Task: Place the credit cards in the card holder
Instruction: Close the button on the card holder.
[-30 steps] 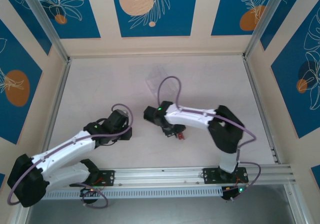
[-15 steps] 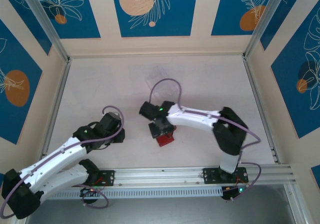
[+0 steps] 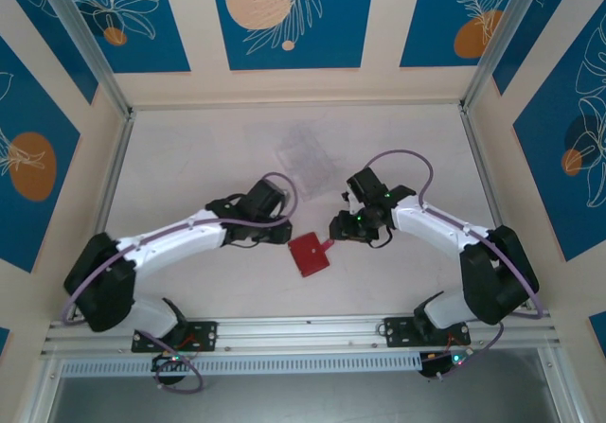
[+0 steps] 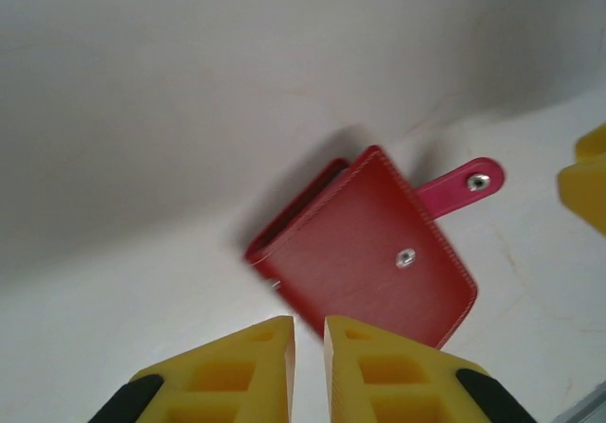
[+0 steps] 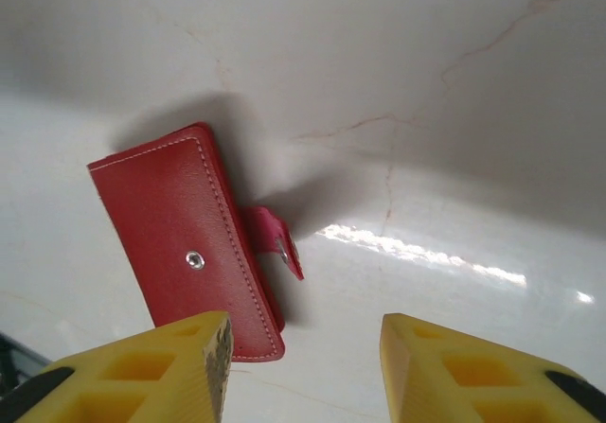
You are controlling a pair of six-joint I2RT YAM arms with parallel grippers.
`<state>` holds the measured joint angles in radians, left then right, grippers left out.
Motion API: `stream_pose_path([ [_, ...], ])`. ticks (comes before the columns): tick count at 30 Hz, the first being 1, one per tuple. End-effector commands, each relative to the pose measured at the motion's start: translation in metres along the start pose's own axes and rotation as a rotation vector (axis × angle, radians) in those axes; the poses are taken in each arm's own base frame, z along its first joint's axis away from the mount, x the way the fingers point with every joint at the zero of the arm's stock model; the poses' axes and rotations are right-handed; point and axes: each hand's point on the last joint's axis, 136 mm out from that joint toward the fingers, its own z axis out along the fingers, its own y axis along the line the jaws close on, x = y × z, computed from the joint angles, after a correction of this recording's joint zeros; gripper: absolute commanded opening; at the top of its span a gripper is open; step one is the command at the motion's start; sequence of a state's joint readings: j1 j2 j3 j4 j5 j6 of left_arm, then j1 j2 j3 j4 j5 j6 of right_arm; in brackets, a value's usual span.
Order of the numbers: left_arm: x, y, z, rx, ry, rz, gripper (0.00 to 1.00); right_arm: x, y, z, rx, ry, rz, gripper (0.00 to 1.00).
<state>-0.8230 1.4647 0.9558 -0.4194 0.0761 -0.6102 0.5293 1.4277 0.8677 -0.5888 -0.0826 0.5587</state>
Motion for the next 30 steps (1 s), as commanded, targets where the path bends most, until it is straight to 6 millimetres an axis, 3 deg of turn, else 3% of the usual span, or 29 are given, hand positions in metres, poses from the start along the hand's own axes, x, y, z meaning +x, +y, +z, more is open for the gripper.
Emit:
stream_pose_path([
  [1,-0.004,-0.025,0.015,0.073,0.02,0.041,0.15,-0.005,0.021,0.005,-0.152,0.019,-0.037,0.44],
  [10,0.023,-0.024,0.055,0.034,0.122,0.053,0.14,0.0,0.009,0.029,-0.163,0.094,-0.002,0.34],
  [19,0.053,-0.007,0.071,-0.032,0.17,0.05,0.14,0.007,0.008,0.024,-0.177,0.106,-0.004,0.27],
  [30,0.067,0.011,0.078,-0.094,0.188,0.032,0.13,0.002,0.01,0.028,-0.181,0.112,-0.003,0.2],
])
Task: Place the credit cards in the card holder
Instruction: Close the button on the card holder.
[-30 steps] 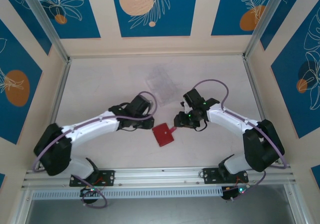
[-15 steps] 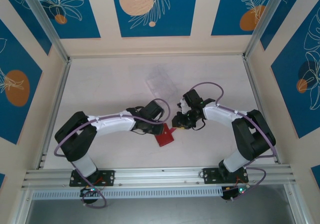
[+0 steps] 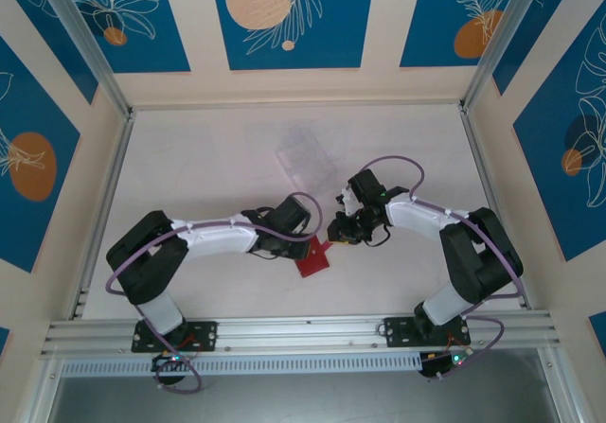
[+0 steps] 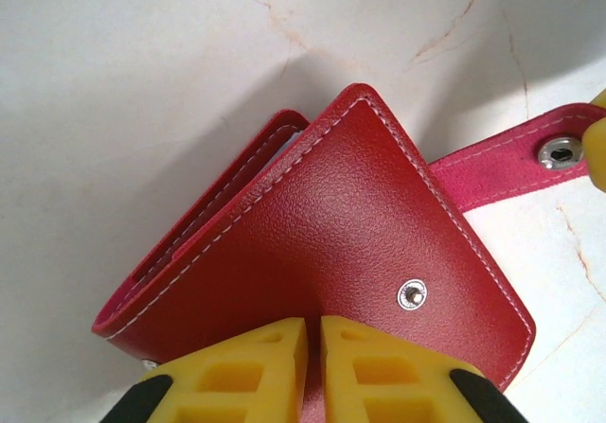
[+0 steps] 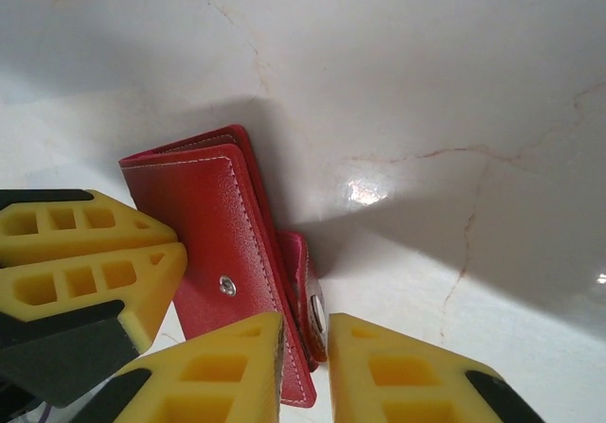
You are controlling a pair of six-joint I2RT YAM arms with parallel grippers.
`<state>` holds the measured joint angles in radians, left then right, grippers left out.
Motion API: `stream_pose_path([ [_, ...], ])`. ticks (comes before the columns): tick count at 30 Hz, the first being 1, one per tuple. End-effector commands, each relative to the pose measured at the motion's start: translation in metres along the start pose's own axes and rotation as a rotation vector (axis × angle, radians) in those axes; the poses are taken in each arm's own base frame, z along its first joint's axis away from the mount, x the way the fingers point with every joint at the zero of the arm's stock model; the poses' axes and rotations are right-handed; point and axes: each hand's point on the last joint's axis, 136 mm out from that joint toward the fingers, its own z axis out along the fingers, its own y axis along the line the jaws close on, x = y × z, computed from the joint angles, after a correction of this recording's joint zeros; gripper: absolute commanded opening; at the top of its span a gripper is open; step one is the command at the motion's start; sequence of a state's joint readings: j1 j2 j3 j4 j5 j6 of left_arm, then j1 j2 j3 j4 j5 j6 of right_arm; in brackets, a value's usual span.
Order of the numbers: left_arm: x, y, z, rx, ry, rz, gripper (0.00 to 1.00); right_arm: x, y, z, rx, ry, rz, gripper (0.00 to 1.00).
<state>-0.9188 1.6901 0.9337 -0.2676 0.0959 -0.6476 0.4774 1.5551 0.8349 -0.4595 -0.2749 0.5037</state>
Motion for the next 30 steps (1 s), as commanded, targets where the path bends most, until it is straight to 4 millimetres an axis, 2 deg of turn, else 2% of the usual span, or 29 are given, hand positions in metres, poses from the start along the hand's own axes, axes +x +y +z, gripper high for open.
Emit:
stream_pose_path([
  [1,0.026,0.023,0.013,-0.087,0.066,-0.01,0.13,0.002,0.005,-0.001,-0.033,0.02,-0.007,0.2],
  [11,0.028,0.024,0.015,-0.089,0.072,-0.015,0.12,0.001,0.006,0.002,-0.039,0.024,-0.01,0.13],
  [17,0.028,0.024,0.016,-0.088,0.071,-0.019,0.12,0.005,0.017,0.002,-0.064,0.031,-0.051,0.0],
  [23,0.027,0.026,0.016,-0.103,0.065,-0.031,0.12,0.015,0.029,0.006,-0.079,0.05,-0.092,0.0],
  [30,0.027,0.028,0.015,-0.109,0.06,-0.037,0.12,0.023,0.035,0.022,-0.078,0.104,-0.11,0.0],
])
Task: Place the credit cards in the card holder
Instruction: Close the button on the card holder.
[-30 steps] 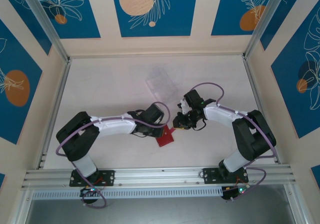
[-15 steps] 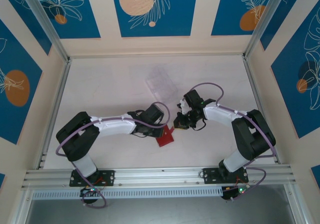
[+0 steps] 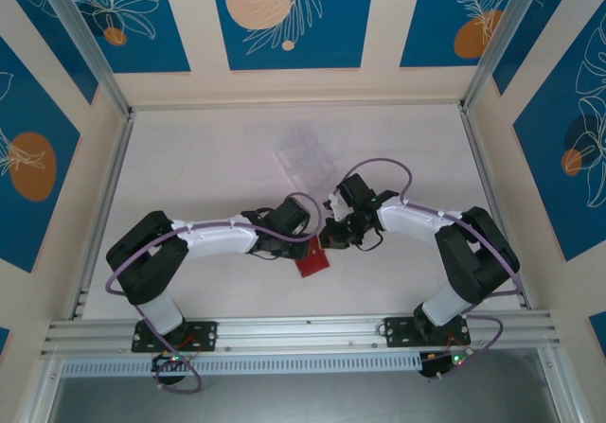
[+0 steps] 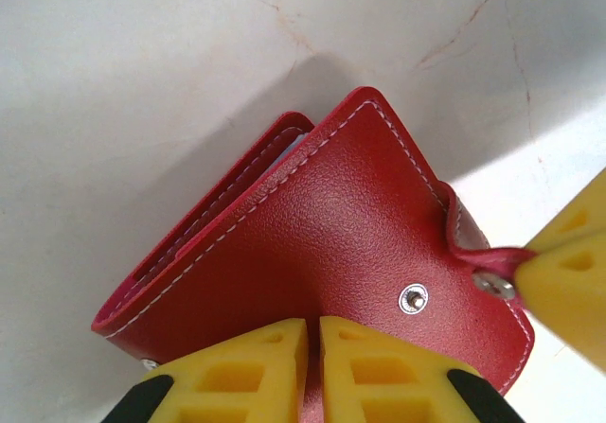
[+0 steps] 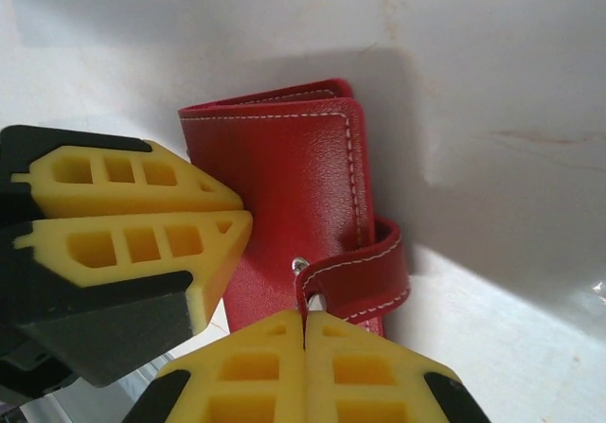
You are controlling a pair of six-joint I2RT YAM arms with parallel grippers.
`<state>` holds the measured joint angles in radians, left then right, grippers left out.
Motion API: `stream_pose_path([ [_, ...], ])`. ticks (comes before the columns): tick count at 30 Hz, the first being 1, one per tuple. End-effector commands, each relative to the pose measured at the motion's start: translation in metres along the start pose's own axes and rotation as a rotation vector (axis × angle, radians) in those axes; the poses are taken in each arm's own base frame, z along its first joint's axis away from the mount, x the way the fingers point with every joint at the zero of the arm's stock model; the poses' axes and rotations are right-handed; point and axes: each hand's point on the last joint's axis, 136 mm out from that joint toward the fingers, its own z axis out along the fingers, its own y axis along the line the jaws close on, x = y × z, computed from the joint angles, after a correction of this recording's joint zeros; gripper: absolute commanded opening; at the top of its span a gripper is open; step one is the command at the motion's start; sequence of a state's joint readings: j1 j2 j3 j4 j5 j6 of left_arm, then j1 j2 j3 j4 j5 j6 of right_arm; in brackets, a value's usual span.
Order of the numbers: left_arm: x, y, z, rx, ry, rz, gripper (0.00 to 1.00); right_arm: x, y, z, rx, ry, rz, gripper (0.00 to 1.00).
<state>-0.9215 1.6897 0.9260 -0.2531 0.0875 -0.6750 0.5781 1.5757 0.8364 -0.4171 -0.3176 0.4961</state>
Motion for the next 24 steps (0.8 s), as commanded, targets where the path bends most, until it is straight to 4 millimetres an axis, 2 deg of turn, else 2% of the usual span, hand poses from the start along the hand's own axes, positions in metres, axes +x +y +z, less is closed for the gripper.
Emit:
stream_pose_path([
  [1,0.027,0.028,0.014,-0.108,0.067,-0.013,0.12,0.004,0.008,0.007,-0.025,0.045,-0.013,0.0],
  [24,0.029,0.028,0.016,-0.098,0.064,-0.021,0.12,0.005,0.016,0.024,-0.051,0.079,0.002,0.0],
])
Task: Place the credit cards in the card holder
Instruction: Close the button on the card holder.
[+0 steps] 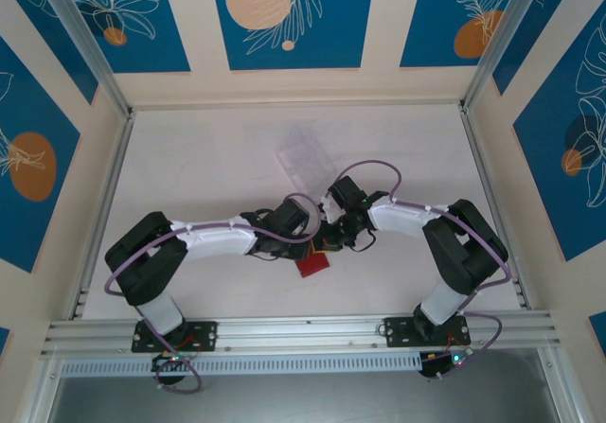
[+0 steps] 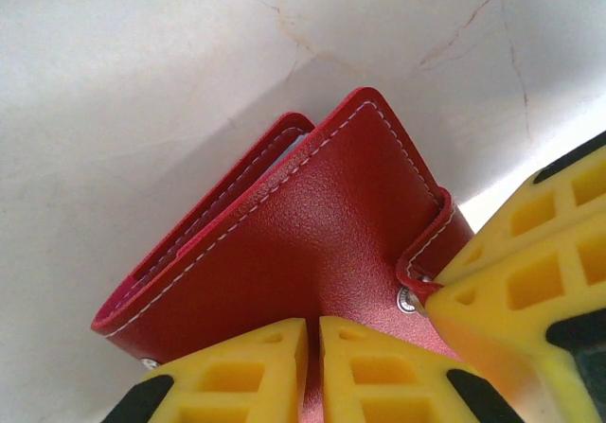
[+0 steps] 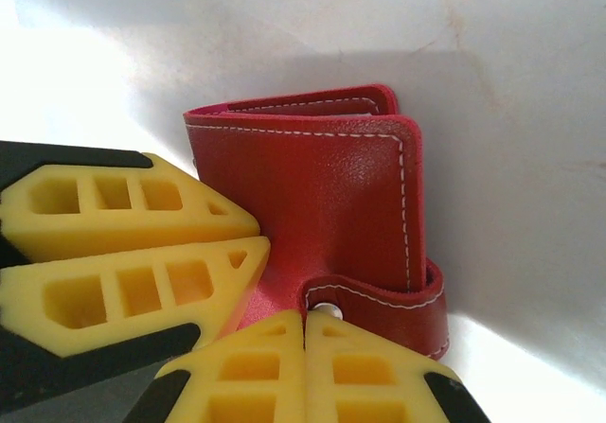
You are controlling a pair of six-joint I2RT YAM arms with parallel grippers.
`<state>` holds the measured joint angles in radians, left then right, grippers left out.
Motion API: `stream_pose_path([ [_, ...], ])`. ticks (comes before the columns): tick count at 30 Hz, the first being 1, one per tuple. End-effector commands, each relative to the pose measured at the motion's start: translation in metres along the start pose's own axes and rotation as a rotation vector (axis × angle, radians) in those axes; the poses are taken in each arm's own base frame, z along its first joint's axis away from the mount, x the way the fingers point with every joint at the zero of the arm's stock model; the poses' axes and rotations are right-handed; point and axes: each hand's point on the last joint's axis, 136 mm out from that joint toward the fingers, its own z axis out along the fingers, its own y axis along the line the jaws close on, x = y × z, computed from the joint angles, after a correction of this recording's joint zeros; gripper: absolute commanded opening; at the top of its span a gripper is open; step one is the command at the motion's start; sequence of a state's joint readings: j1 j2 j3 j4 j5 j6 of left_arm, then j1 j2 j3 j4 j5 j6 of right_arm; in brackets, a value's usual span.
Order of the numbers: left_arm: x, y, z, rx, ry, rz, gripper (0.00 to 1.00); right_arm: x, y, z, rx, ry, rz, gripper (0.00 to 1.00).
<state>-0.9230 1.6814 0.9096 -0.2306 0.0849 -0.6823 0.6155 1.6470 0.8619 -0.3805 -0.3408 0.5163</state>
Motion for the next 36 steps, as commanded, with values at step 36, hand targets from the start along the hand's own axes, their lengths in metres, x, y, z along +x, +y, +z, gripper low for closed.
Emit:
stream_pose_path([
  [36,0.002,0.014,-0.011,-0.045,0.007,-0.043,0.14,0.019,-0.021,0.021,0.193,0.052,0.019,0.0],
])
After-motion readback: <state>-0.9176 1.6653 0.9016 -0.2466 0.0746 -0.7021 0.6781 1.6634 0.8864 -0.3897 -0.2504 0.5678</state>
